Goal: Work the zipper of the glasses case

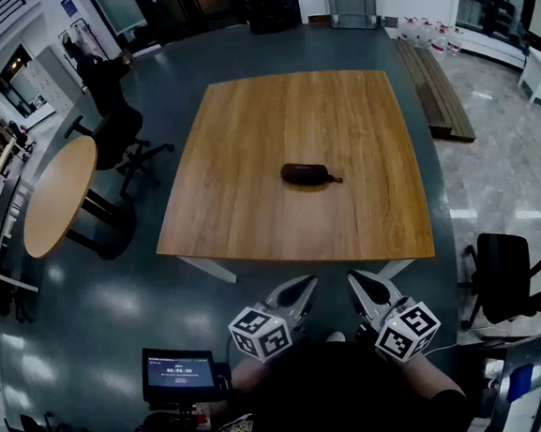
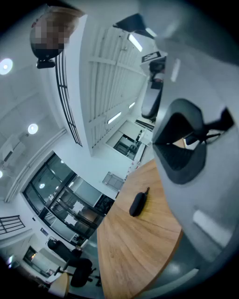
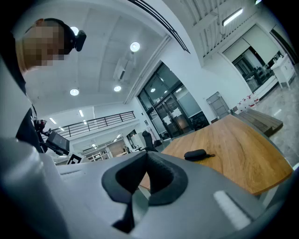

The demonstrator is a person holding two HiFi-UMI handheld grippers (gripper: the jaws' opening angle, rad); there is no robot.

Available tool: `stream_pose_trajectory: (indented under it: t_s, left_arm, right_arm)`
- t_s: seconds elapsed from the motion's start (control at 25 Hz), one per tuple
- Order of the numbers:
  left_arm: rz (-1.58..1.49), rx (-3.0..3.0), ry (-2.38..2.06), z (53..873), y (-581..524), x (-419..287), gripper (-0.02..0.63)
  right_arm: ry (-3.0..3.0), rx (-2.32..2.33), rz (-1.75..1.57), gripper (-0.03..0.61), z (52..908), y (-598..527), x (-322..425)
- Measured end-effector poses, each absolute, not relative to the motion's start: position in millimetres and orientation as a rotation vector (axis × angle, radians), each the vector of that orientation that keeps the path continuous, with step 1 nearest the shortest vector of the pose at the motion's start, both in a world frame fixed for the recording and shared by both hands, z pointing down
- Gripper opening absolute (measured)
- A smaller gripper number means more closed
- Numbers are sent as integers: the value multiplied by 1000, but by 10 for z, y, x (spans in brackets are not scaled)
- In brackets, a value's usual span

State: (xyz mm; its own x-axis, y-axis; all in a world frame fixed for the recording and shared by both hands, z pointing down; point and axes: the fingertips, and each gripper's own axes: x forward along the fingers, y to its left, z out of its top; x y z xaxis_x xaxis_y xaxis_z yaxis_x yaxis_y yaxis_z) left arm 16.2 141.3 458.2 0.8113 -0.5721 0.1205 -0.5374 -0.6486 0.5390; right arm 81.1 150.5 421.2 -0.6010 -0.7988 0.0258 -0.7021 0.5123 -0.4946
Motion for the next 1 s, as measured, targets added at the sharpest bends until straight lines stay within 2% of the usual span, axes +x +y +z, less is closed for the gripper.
stream_pose_trajectory:
  t_s: [1.0]
  left_arm:
    - [-59,2412,-827,4578,1325,204,2]
  right_arm:
    - [2529,-1235,-666,6,4140,1436,873]
